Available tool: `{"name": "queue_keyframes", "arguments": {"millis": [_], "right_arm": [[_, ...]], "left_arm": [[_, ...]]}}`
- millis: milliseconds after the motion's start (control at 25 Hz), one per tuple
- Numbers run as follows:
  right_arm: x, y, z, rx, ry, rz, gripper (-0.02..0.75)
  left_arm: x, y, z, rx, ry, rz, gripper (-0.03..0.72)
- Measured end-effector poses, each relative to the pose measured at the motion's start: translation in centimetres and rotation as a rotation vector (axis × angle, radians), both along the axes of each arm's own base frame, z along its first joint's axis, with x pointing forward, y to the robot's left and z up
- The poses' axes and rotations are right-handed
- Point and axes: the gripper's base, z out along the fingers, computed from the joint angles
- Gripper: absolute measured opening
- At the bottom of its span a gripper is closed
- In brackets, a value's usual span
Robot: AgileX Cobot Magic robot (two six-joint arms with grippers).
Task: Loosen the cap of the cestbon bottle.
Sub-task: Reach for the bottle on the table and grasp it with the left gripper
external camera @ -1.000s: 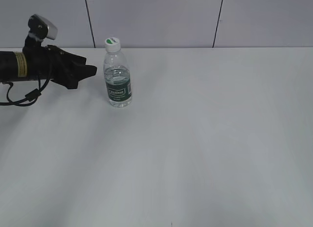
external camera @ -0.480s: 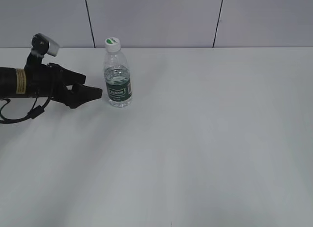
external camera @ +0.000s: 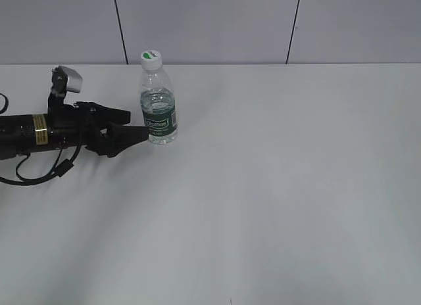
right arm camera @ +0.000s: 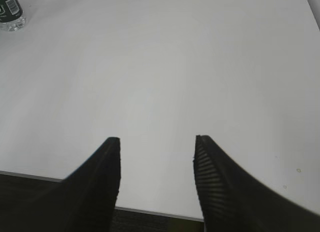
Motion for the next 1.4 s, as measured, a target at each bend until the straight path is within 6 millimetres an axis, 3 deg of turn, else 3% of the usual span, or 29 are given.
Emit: {"name": "queue_keyframes", "arguments": {"millis": [400, 960, 1240, 1400], "right_arm": [[0.0, 0.0, 0.0, -0.002, 0.0, -0.003, 0.368], [0.0, -0.1, 0.0, -0.004, -0.001, -0.005, 0.368], [0.0, -0.2, 0.0, -0.001, 0.0, -0.022, 0.368], [0.0, -0.2, 0.0, 0.007, 0.002, -0.026, 0.368]], "left_arm": [[1.2, -0.4, -0.8, -0.032, -0.033, -0.03, 0.587], [3.1, -2.6, 0.5, 0.008, -0.12, -0.083, 0.587], [3.7, -2.9, -1.6, -0.005, -0.082, -0.084, 0.587], [3.7, -3.2, -1.3, -0.017, -0.113, -0.138, 0.587]]}}
